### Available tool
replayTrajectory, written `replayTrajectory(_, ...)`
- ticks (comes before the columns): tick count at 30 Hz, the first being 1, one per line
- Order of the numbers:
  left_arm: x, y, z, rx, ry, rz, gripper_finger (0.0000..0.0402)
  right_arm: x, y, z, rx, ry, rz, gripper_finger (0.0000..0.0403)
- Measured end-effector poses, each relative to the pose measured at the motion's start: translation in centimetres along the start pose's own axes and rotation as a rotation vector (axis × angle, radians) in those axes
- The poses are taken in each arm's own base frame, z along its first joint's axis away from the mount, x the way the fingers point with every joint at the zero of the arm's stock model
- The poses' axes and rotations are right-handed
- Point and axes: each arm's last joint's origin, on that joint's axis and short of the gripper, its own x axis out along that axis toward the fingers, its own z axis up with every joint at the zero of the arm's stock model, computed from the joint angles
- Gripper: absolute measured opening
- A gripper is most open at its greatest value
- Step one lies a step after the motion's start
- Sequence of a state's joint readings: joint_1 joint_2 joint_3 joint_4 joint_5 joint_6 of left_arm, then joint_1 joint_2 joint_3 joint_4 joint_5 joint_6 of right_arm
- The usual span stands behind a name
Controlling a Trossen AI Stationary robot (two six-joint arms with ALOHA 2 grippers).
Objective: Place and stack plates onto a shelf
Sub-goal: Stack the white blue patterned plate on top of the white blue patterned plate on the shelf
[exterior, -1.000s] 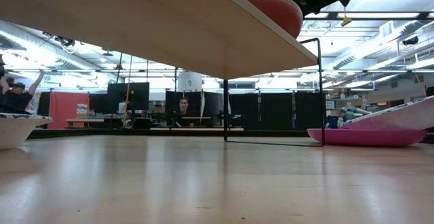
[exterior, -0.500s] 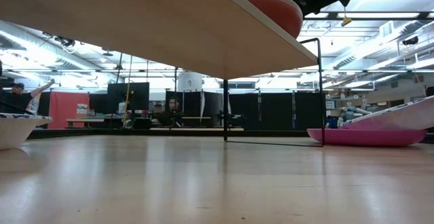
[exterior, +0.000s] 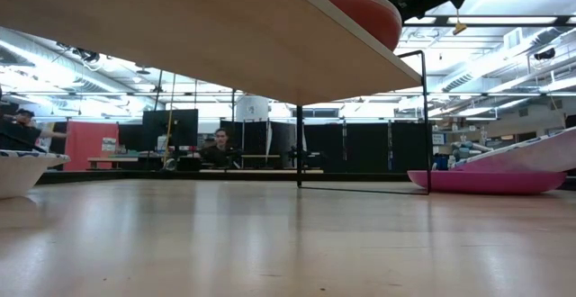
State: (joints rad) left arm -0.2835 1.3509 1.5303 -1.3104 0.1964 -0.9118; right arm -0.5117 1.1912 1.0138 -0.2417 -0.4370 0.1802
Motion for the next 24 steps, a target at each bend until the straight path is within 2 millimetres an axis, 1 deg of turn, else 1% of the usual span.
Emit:
replayTrajectory(4, 1.3, -0.4, 0.5, -0.001, 0.030, 0.029, 0.0013, 0.0, 0.0, 0.0, 0.000, 0.000, 0.000, 0.0254)
replayTrajectory(9, 2.1, -0.5, 1.0, -0.004, 0.047, 0.049, 0.0013, 0.0, 0.0, 0.0, 0.000, 0.000, 0.000, 0.0254)
replayTrajectory(24, 2.3, -0.3, 1.3, -0.016, 0.016, 0.090, 0.0013, 0.0, 0.0, 0.0, -0.001, 0.001, 0.002, 0.0254)
